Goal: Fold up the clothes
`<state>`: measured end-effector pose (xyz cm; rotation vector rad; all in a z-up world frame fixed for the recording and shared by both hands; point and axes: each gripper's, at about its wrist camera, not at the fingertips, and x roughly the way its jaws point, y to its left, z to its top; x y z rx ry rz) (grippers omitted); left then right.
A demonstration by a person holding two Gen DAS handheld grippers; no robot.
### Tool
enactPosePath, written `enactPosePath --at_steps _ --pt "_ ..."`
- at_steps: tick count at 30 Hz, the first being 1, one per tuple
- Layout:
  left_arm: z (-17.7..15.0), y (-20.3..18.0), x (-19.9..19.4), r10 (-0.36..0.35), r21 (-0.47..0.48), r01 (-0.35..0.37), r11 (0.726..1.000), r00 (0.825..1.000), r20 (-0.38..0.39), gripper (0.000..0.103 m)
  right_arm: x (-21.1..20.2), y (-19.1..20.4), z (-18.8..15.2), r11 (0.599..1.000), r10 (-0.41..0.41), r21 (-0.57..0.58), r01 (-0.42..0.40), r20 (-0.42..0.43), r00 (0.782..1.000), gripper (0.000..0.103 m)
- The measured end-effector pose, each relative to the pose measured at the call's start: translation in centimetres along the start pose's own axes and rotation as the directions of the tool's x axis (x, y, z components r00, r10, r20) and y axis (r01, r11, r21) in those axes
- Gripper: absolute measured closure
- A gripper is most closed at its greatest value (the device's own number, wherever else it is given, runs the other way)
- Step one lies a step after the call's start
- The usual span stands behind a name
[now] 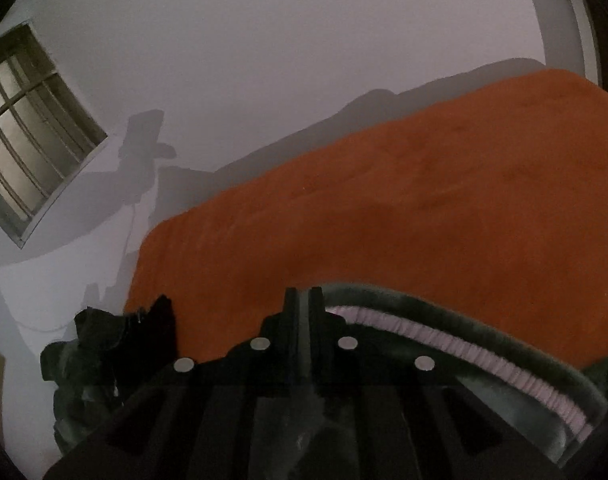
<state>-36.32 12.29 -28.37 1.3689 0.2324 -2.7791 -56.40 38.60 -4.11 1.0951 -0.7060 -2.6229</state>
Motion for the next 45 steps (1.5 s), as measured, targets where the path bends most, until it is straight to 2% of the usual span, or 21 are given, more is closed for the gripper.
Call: enactPosePath --at_steps 2,3,5,6,7,18,19,21,22,23,24,27,30,32,33,35,36,37,39,41,45 --pt "0.2 0.5 0.1 -0.008 -0.001 0.008 1.0 1.0 0.0 0.027 0.0 -0.3 -0.8 1.0 0.002 0.005 -0.002 -0.04 0.999 0.098" --pt "0.2 0.9 0.1 -0.013 -0.002 0.013 1.0 1.0 0.0 0.027 0.2 -0.2 -1.6 1.0 0.014 0.011 -0.013 -0.078 0.997 0.093" --pt "-0.6 2.9 -1.2 -0.02 -0.005 0.02 1.0 1.0 0.0 0.027 0.9 -0.1 -3.7 0.996 0.083 0.042 -0.076 -0.187 0.979 0.073" --pt "-0.6 2.8 -1.5 -0.021 -0.006 0.021 1.0 1.0 -0.001 0.027 0.6 -0.2 -5.3 0.993 0.118 0.046 -0.11 -0.22 0.968 0.058" --pt "-0.7 2.8 -1.6 -0.02 -0.005 0.02 1.0 1.0 -0.002 0.027 0.3 -0.1 -7.0 0.99 0.144 0.043 -0.138 -0.249 0.958 0.049" --pt "-0.4 4.0 -1.1 -0.022 0.005 0.022 1.0 1.0 -0.008 0.025 1.3 2.3 -19.9 0.972 0.066 -0.178 -0.151 -0.409 0.91 0.047" --pt "-0.3 4.1 -1.1 -0.022 0.006 0.022 1.0 1.0 -0.009 0.025 1.5 2.3 -20.7 0.973 0.061 -0.177 -0.147 -0.415 0.908 0.047" --pt "-0.3 4.0 -1.3 -0.022 0.008 0.022 1.0 1.0 -0.01 0.025 2.4 1.2 -20.6 0.987 0.1 -0.069 -0.142 -0.422 0.901 0.047" --pt "0.0 3.9 -0.9 -0.02 0.01 0.021 1.0 1.0 -0.011 0.025 2.8 0.7 -20.5 0.989 0.117 -0.03 -0.143 -0.422 0.899 0.064" --pt "0.3 3.8 -0.5 -0.019 0.012 0.019 1.0 1.0 -0.012 0.025 2.8 0.6 -20.4 0.991 0.109 -0.027 -0.131 -0.404 0.908 0.08" --pt "0.4 3.6 -0.4 -0.015 0.02 0.015 1.0 1.0 -0.013 0.025 2.5 0.7 -19.9 0.992 0.099 -0.03 -0.119 -0.378 0.921 0.084" --pt "0.3 3.1 -1.3 -0.005 0.059 0.005 0.998 1.0 -0.01 0.025 0.3 0.9 -18.2 0.99 0.129 -0.02 -0.14 -0.272 0.953 0.084" --pt "0.1 2.6 -3.8 -0.04 0.098 0.039 0.994 0.999 0.011 0.025 -0.4 0.7 -17.8 0.996 0.05 -0.059 -0.069 -0.268 0.962 0.084" --pt "-0.1 2.0 -5.5 -0.093 0.134 0.093 0.987 0.996 -0.006 0.025 1.1 0.6 -19.1 0.995 0.033 -0.078 -0.07 -0.398 0.917 0.084" --pt "-0.2 1.5 -6.3 -0.12 0.156 0.123 0.98 0.992 -0.027 0.025 0.9 0.6 -19.7 0.994 0.006 -0.1 -0.054 -0.421 0.907 0.084" --pt "-0.5 0.1 -6.9 -0.113 0.206 0.124 0.971 0.991 -0.066 0.025 0.1 0.6 -20.5 0.99 -0.036 -0.137 -0.029 -0.451 0.892 0.084" --pt "-1.0 -0.7 -7.2 -0.118 0.234 0.136 0.963 0.989 -0.086 0.025 -1.5 0.5 -20.3 0.991 -0.021 -0.127 -0.036 -0.422 0.906 0.08" --pt "-1.6 -1.5 -7.7 -0.123 0.262 0.146 0.954 0.987 -0.105 0.025 -3.4 0.2 -20.2 0.992 -0.009 -0.12 -0.04 -0.387 0.922 0.064" --pt "-4.0 -3.1 -9.0 -0.119 0.319 0.156 0.935 0.984 -0.132 0.025 -7.1 -0.3 -20.3 0.992 -0.011 -0.121 -0.031 -0.33 0.944 0.042" --pt "-6.2 -4.1 -10.6 -0.126 0.353 0.17 0.92 0.982 -0.143 0.025 -9.3 -1.1 -20.8 0.991 -0.02 -0.132 -0.027 -0.336 0.942 0.041" --pt "-9.0 -4.6 -12.7 -0.174 0.319 0.226 0.92 0.967 -0.184 0.025 -11.2 -1.6 -22.5 0.981 -0.055 -0.192 -0.021 -0.382 0.922 0.041"
